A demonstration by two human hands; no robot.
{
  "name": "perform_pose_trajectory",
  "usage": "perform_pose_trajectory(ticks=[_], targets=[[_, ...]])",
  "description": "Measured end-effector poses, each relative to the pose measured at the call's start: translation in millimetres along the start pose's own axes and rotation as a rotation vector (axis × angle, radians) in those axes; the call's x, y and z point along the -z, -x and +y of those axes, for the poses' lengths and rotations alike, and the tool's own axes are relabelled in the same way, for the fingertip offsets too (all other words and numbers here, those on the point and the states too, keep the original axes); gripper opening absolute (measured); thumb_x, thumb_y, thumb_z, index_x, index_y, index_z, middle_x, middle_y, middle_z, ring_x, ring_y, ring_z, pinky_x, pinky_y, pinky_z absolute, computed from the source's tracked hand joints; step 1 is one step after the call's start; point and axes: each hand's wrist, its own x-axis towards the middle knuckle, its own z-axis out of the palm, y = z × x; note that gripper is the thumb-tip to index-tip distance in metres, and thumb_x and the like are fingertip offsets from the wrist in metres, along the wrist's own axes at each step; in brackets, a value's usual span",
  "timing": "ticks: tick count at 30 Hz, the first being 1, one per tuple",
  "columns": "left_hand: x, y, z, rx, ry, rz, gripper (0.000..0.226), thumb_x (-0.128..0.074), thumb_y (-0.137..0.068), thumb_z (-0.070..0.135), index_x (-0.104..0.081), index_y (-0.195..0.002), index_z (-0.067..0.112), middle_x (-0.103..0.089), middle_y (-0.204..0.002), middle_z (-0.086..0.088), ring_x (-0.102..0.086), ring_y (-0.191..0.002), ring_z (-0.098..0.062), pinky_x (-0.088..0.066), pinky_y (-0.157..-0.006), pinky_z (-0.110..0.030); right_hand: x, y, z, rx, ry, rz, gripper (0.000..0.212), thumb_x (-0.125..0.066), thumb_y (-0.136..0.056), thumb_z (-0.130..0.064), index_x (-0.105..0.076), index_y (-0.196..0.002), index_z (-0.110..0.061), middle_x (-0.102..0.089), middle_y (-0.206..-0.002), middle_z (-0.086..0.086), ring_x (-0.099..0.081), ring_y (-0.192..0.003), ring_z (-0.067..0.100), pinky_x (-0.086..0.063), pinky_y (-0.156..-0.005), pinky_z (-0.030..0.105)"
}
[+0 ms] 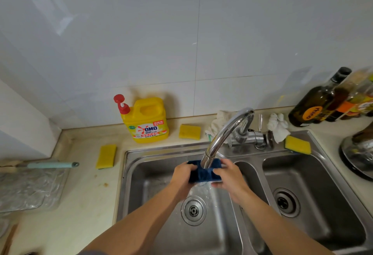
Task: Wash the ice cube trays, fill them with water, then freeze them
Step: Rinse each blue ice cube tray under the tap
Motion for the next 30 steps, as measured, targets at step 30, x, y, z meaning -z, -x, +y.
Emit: perform_pose_trajectory(ticks=[30], targets=[[20.8,10.6,-7.7,-0.082,-0.300,0.040,0.044,-0.034,-0.108,0.046,-0.071,-0.098,0.024,-0.076,-0.095,-0.005,-0.071,-0.093,-0.023,-0.062,-0.079,-0.039,-13.2,6.3,14.2,-0.211,-0.145,-0.087,0.055,-0.036,-0.107,-0.055,-0.068,-0.113,-0.011,-0.074,-0.093,0.018,-0.067,-0.072,0.028,-0.058,-0.062,0.035]])
